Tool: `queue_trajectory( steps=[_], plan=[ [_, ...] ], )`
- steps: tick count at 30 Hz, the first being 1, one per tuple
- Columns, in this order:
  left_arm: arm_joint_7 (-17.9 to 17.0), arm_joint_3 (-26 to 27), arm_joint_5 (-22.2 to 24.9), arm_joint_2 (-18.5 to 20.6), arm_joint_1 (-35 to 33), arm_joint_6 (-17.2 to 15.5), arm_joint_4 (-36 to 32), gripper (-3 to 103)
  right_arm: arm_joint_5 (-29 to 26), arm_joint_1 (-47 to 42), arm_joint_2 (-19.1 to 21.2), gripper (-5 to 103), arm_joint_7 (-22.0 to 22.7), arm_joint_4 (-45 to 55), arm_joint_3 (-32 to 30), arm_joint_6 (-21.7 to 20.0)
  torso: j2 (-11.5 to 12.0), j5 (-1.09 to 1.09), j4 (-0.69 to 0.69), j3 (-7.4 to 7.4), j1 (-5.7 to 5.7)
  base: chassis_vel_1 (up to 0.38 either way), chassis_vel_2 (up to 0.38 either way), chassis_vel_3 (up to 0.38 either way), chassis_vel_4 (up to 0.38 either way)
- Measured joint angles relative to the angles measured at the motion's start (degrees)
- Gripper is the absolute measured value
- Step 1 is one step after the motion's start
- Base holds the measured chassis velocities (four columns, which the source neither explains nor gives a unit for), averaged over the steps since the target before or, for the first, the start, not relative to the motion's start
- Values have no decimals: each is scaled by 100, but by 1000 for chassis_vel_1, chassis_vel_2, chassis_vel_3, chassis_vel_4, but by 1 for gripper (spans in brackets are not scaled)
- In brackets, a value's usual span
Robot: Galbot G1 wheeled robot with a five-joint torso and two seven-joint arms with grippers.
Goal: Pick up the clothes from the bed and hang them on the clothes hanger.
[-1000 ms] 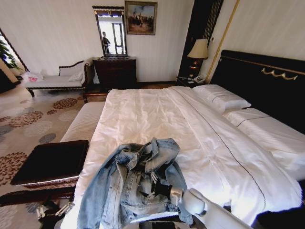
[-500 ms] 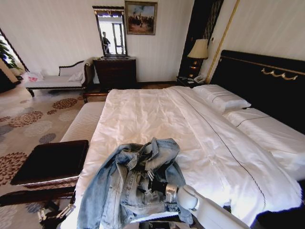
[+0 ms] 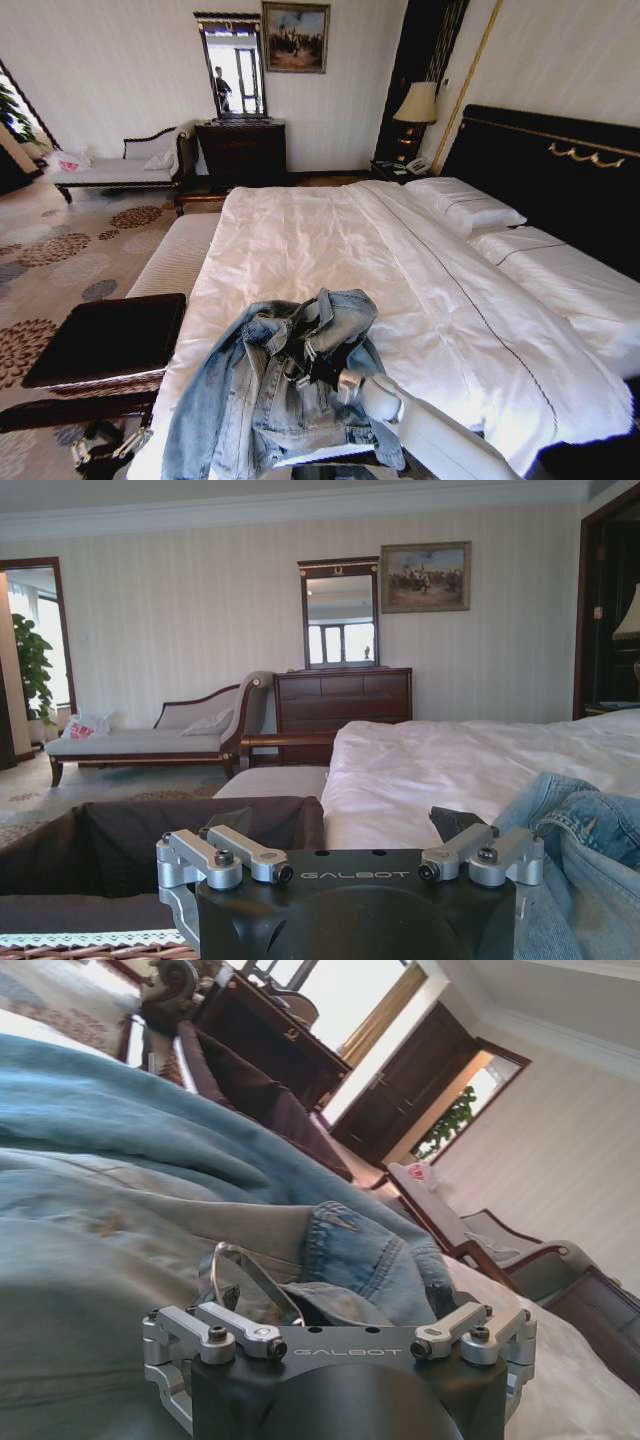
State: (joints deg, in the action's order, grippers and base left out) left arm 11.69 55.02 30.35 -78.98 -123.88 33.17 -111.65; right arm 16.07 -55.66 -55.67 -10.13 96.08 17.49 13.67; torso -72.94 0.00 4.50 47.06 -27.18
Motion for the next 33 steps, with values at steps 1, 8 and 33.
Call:
queue_trajectory(
  steps=[1,8,33],
  plan=[
    [3,-5,-5,-28,-19,11,-16,100,-87,126,-43,100,33,-32,50,-38,0,0,1,0,0,0,0,0,0],
    [3,-1,2,-47,-62,48,-26,100,-311,419,-12,100,61,-29,87,-101,0,0,1,0,0,0,0,0,0],
    [14,1,74,-74,-109,145,-80,100,-1711,3010,-1878,100,902,-2512,1268,-620,0,-1,0,0,0,0,0,0,0]
  ],
)
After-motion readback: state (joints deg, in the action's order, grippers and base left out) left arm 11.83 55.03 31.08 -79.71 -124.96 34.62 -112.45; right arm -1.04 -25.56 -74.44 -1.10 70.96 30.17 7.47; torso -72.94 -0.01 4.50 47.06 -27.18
